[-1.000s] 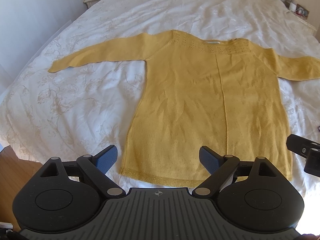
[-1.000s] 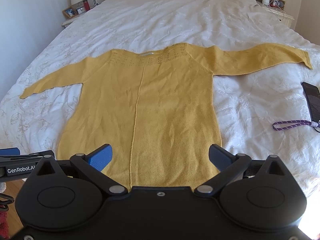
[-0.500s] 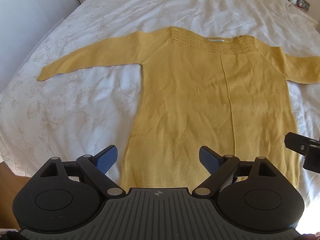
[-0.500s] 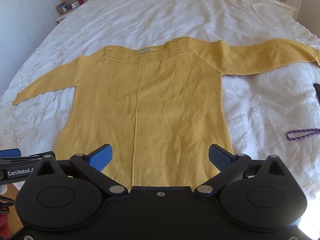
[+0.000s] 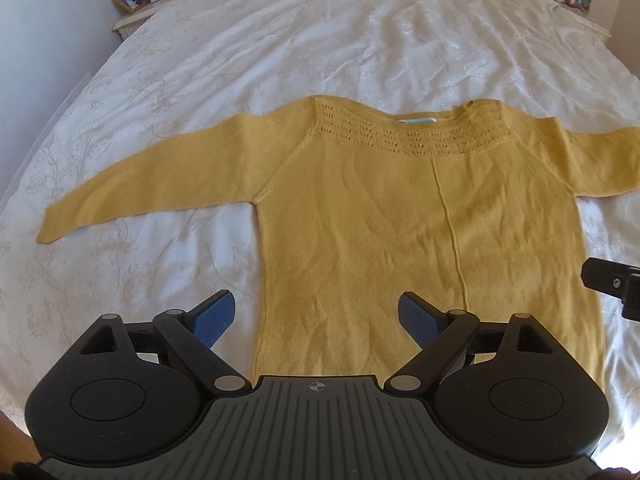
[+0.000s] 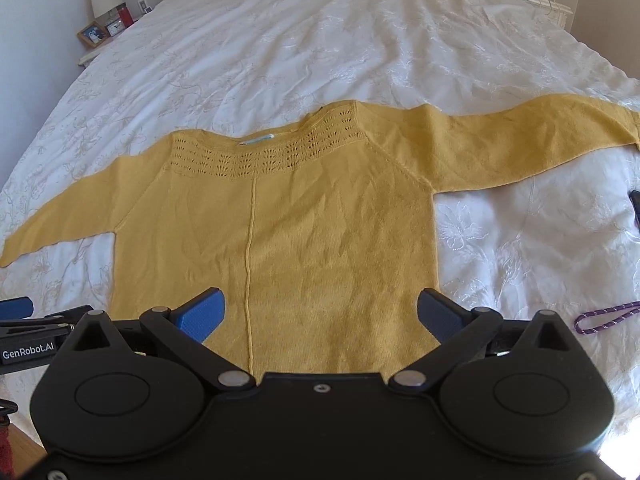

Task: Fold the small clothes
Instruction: 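Move both tools over the spread yellow sweater toward a sleeve cuff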

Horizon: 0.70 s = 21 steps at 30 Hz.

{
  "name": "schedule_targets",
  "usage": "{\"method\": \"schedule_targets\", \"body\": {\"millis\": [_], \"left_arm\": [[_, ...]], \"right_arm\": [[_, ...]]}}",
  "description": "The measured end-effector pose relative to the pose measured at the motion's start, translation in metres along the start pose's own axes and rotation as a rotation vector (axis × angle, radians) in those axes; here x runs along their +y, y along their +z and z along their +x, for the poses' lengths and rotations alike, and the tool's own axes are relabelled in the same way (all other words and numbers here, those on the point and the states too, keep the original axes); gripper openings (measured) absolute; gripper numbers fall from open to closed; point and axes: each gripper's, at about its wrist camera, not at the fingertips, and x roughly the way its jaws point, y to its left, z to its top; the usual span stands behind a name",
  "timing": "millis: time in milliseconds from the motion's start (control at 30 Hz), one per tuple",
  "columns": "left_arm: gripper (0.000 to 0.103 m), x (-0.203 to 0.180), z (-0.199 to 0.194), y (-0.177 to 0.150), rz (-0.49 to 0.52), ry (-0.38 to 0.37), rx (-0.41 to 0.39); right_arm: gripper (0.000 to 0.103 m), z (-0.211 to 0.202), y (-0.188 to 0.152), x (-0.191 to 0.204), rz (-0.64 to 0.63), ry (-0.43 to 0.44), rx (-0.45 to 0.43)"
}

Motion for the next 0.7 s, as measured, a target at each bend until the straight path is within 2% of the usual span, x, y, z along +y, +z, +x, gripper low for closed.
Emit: {"method": "schedule_targets", "body": {"millis": [167, 367, 700], "left_arm": [[0.09, -0.001, 0.006, 0.019, -0.007, 0.01, -0.013], [0.09, -0.014, 0.012, 0.028, -0.037, 0.031, 0.007], [0.09, -0.048, 0.01, 0.042, -0.139, 0.098, 0.042]], "right_arm": [[0.102, 0.012, 0.009, -0.007, 0.022, 0.002, 0.029], [0.102, 0.021, 0.023, -0.024, 0.007, 0.018, 0.035], [0.102, 0.037, 0.076, -0.091, -0.047, 0.048, 0.014]]}}
